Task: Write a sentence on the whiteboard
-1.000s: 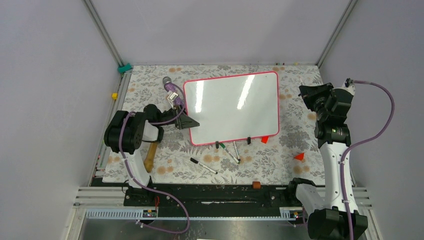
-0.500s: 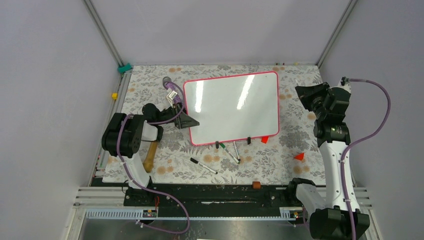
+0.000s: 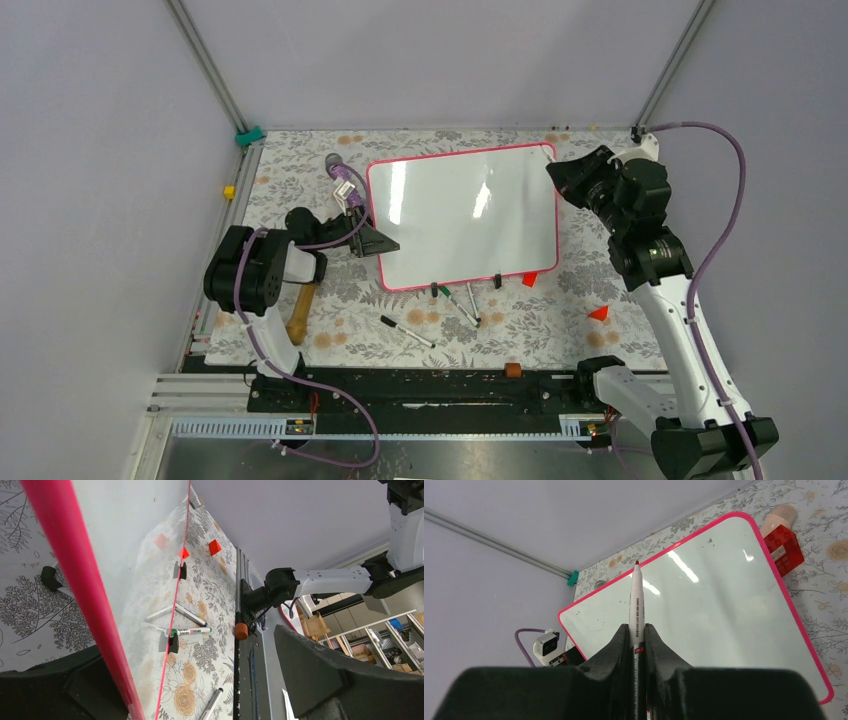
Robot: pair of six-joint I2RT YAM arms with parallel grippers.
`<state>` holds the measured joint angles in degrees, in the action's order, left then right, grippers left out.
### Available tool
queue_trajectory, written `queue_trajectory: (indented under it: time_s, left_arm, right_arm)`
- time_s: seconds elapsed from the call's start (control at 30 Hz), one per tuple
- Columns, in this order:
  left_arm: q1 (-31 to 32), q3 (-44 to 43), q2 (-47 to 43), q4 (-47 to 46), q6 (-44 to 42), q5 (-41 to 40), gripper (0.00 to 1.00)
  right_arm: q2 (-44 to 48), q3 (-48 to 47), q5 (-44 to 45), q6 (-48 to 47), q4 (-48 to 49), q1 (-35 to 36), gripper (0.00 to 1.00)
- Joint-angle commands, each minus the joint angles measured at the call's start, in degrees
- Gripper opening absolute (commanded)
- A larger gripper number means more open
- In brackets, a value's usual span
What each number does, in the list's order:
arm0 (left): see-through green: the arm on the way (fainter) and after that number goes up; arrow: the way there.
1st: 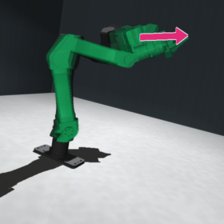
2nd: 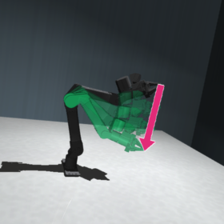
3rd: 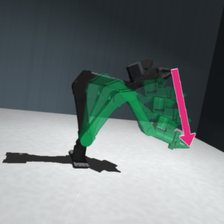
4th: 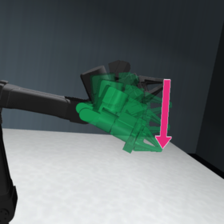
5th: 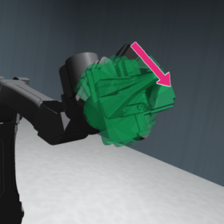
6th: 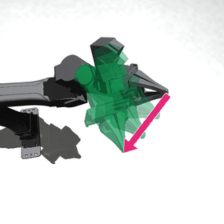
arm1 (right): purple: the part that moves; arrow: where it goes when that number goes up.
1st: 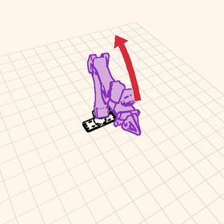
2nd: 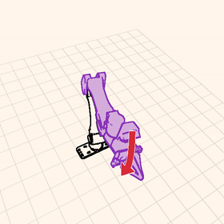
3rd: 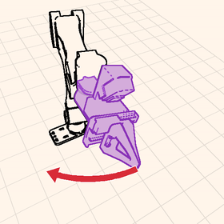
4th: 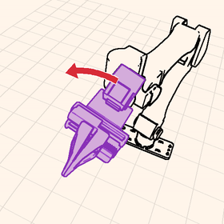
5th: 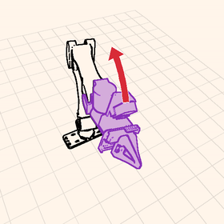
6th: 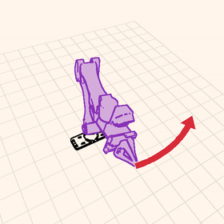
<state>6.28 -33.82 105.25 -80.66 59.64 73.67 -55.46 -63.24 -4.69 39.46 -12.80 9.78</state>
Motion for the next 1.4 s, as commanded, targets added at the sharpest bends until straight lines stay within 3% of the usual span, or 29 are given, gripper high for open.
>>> queue_trajectory:
  time_s: [0.0, 0.47, 0.6, 0.7, 0.83, 0.97, 1.03, 1.13, 1.23, 1.37]
  left_arm:
    - [0.14, -0.77, 1.52, -2.88, 0.58, -0.48, 0.99]
    - [-0.27, -0.22, 3.75, -2.95, -0.87, -1.92, 0.98]
    - [-0.39, 4.66, 1.22, -2.97, -7.57, -7.45, 0.8]
    - [-0.48, 8.02, -1.42, -2.81, -11.17, -10.65, 0.77]
    - [-0.4, 7.02, -0.7, -2.77, -10.72, -8.61, 0.89]
    - [0.16, 5.5, 1.05, -3.09, -9.02, -7.55, 0.92]
    - [0.58, 5.61, 0.62, -3.12, -9.83, -8.01, 0.86]
    - [0.81, 6.97, -1.33, -3.1, -15.42, -9.0, 0.6]
    - [0.83, 7.17, -2.26, -3.09, -20.17, -6.17, 0.6]
    - [0.9, 4.38, 0.64, -3.06, -18.1, -3.62, 0.59]
  right_arm:
    - [-0.89, -3.29, 3.27, -4.34, -0.22, 3.02, 0.0]
    - [-3.54, -5.44, 4.02, -8.11, -0.55, 10.87, 0.0]
    - [-3.81, -5.49, 4.07, -8.65, -0.62, 11.88, 0.0]
    - [-4.03, -5.32, 4.01, -9.18, -0.61, 12.65, 0.0]
    - [-4.76, -5.48, 3.68, -9.67, -0.48, 13.63, 0.0]
    - [-5.82, -6.27, 3.45, -10.09, -0.54, 14.86, 0.0]
    - [-6.13, -6.28, 3.45, -10.21, -0.22, 15.37, 0.0]
    - [-6.58, -6.49, 3.45, -10.66, -0.03, 16.17, 0.0]
    - [-6.99, -6.93, 3.44, -11.36, -0.42, 16.83, 0.0]
    - [-7.06, -7.0, 3.45, -11.78, -0.57, 17.8, 0.0]
